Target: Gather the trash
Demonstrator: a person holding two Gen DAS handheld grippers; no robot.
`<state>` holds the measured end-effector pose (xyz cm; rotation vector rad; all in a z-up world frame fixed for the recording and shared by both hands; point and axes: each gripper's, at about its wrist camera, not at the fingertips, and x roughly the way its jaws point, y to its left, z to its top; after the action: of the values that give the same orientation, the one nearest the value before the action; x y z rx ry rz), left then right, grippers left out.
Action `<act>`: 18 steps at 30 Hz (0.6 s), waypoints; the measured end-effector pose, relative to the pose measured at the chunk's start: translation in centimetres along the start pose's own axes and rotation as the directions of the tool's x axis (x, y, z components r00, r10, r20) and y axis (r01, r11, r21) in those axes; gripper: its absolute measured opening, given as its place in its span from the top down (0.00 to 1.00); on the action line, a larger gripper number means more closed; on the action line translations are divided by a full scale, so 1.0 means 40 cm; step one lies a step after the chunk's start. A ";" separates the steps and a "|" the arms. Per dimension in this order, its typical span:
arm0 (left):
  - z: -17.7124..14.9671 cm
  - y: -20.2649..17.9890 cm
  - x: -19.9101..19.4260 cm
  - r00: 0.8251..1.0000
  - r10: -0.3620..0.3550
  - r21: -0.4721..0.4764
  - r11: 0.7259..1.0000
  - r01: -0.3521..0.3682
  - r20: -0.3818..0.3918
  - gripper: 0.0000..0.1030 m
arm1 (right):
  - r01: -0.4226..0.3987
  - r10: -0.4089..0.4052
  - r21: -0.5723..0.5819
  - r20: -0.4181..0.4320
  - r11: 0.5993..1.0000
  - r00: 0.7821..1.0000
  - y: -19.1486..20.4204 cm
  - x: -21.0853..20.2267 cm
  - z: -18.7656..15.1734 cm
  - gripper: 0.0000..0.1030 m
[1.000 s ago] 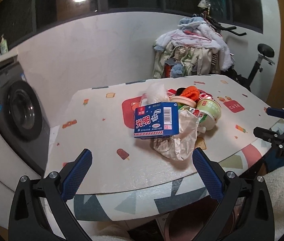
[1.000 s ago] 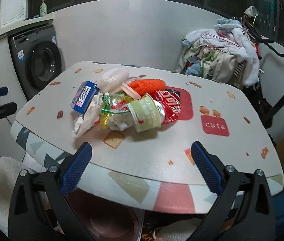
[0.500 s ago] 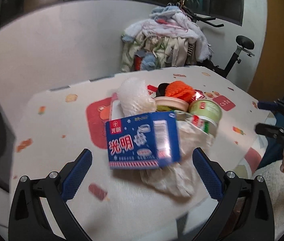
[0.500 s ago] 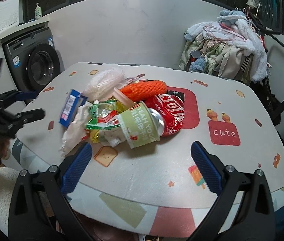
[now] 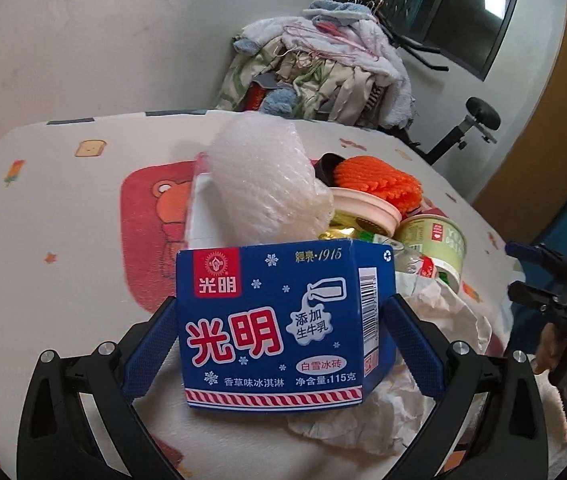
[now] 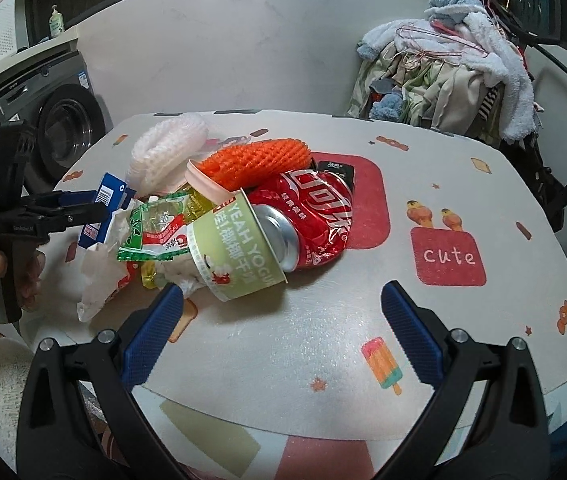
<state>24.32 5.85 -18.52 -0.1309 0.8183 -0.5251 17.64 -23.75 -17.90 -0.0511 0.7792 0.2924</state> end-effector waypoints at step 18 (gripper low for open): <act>0.064 -0.101 -0.179 0.948 0.294 0.074 0.950 -0.304 0.119 0.23 | -0.143 0.152 0.110 -0.084 0.984 0.985 -0.010 0.234 0.278 0.28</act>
<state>20.52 5.66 -10.79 0.0503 0.6929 -0.2646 31.66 -20.20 -16.54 0.0920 0.8907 0.3918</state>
